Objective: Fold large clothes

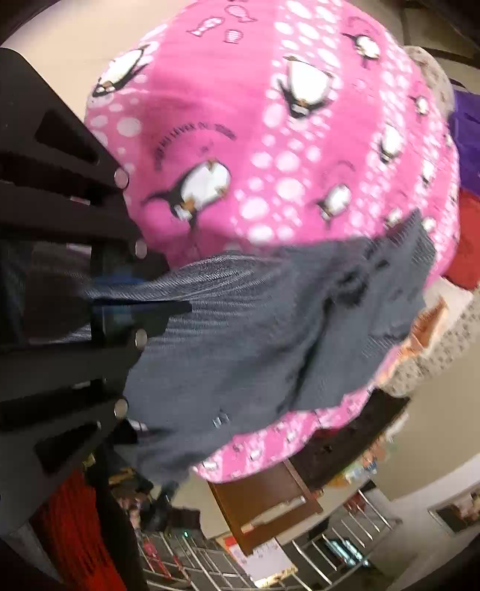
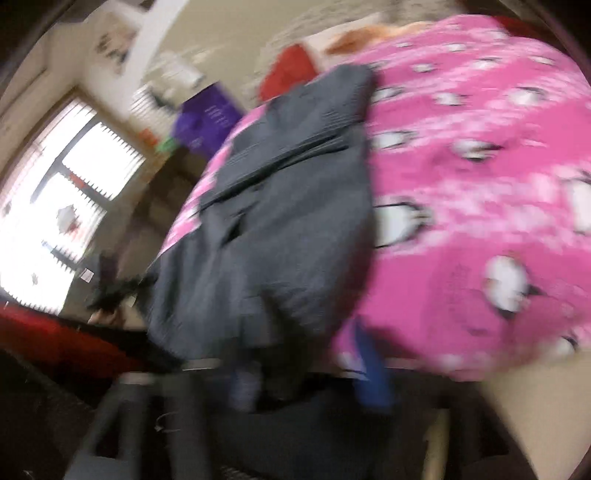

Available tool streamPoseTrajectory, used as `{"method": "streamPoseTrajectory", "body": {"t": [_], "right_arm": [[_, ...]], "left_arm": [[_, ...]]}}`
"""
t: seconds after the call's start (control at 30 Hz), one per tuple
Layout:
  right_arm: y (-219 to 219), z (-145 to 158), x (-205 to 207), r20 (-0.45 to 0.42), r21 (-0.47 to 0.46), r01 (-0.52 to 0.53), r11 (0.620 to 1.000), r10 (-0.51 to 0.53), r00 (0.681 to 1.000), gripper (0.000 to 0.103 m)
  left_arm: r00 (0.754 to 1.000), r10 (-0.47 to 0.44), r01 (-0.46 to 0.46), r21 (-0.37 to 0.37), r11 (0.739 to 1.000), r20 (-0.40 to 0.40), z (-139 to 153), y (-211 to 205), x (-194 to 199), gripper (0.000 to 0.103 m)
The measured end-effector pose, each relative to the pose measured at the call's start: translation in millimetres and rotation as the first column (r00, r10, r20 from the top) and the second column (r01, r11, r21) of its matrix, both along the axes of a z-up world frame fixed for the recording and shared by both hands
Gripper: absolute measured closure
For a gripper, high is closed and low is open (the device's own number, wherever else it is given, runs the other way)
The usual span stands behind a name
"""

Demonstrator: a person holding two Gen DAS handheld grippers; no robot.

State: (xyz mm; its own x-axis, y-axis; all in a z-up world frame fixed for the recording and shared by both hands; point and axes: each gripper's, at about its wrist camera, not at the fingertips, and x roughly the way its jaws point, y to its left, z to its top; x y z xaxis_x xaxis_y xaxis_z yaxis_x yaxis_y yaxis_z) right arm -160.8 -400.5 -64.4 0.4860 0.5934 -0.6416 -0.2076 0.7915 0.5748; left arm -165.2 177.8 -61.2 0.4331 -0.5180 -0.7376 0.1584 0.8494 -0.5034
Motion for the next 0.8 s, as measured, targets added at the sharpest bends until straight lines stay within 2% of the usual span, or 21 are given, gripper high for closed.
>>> {"method": "streamPoseTrajectory", "body": {"t": [0.03,0.07,0.17,0.27,0.33,0.37,0.4,0.43,0.47,0.57,0.63,0.7,0.8], "right_arm": [[-6,0,1,-0.003,0.022,0.017,1.0,-0.017,1.0,0.028],[-10,-1,4,-0.01,0.058,0.024,0.998,-0.023,1.0,0.028],[-5,-10,18,-0.02,0.089,0.001,0.996,0.001,1.0,0.028],[18,-25,32,-0.084,0.11,-0.08,0.991,0.09,0.992,0.029],[35,-25,33,-0.07,0.07,-0.14,0.988,0.145,0.987,0.03],[38,-25,32,-0.063,0.063,-0.157,0.986,0.161,0.985,0.042],[41,-25,34,-0.067,0.081,-0.174,0.981,0.18,0.981,0.053],[42,-26,35,-0.073,0.098,-0.191,0.977,0.199,0.977,0.078],[44,-23,33,-0.055,0.098,-0.223,0.97,0.229,0.972,0.091],[53,-2,29,0.039,0.082,-0.304,0.949,0.302,0.952,0.093],[48,16,35,0.115,0.128,-0.296,0.947,0.282,0.952,0.095],[40,29,50,0.178,0.171,-0.26,0.95,0.229,0.957,0.095],[29,48,81,0.24,0.23,-0.185,0.955,0.128,0.962,0.095]], "left_arm": [[1.0,0.002,-0.002,0.017,1.0,-0.011,-4,1,1,0.071],[1.0,-0.003,0.004,0.03,1.0,-0.02,-9,1,1,0.064],[0.999,-0.022,0.022,0.014,1.0,-0.029,-19,2,6,0.062],[0.998,-0.05,0.051,0.03,0.998,-0.036,-20,-2,13,0.062],[0.995,-0.086,0.088,0.05,0.995,-0.04,-18,-8,13,0.062],[0.994,-0.108,0.11,0.057,0.992,-0.034,-17,-11,12,0.063],[0.992,-0.121,0.122,0.061,0.991,-0.024,-15,-14,12,0.071],[0.99,-0.138,0.139,0.048,0.989,-0.022,-14,-17,11,0.097],[0.988,-0.15,0.15,0.032,0.988,-0.023,-13,-20,11,0.099],[0.978,-0.207,0.208,-0.04,0.977,0.03,2,-33,10,0.1],[0.976,-0.204,0.21,-0.091,0.973,0.078,17,-37,13,0.1],[0.981,-0.14,0.162,-0.172,0.972,0.134,34,-31,26,0.1],[0.983,0.029,0.029,-0.309,0.951,0.182,55,-15,58,0.1]]}}
